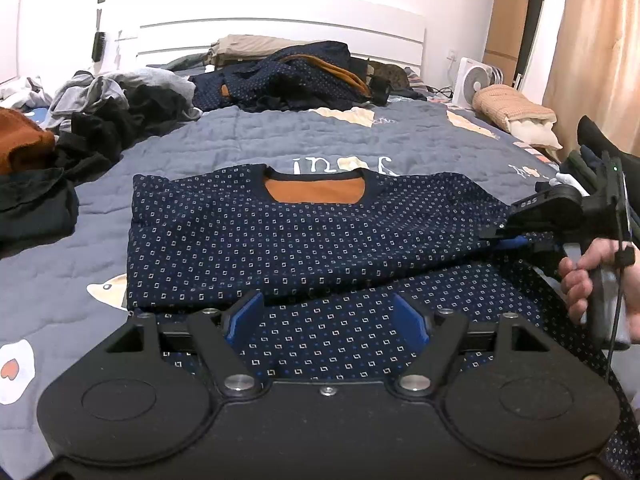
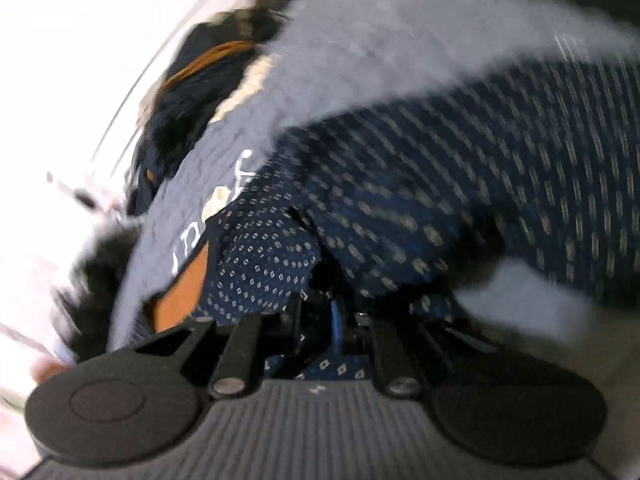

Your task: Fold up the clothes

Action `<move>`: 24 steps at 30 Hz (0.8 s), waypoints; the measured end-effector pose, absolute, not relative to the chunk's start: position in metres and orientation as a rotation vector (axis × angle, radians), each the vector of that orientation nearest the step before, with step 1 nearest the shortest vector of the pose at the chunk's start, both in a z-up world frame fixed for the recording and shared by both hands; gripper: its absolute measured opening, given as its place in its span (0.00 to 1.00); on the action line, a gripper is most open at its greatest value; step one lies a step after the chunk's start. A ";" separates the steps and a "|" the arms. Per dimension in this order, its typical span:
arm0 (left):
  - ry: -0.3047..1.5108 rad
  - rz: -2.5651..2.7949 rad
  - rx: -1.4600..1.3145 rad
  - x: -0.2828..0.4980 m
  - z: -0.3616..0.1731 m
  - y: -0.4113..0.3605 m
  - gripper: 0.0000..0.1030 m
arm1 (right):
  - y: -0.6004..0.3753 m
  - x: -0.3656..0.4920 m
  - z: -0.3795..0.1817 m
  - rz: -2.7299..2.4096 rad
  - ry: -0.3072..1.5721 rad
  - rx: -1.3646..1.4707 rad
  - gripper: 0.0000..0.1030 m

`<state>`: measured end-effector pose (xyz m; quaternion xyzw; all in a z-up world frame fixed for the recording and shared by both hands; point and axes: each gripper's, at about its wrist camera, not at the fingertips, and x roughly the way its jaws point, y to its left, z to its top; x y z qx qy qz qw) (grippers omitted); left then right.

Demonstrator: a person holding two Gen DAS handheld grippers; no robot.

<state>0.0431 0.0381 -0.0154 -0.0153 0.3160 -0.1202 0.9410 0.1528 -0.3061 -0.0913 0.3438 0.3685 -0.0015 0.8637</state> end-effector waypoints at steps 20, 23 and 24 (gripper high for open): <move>0.647 -0.356 -0.043 0.029 -0.011 0.020 0.70 | -0.299 0.107 -0.042 -0.059 0.774 0.381 0.46; 0.648 -0.434 -0.067 0.022 -0.008 0.013 0.70 | -0.307 0.094 -0.036 -0.068 0.761 0.379 0.46; 0.644 -0.457 -0.066 0.019 -0.007 0.009 0.70 | -0.310 0.089 -0.033 -0.073 0.753 0.376 0.46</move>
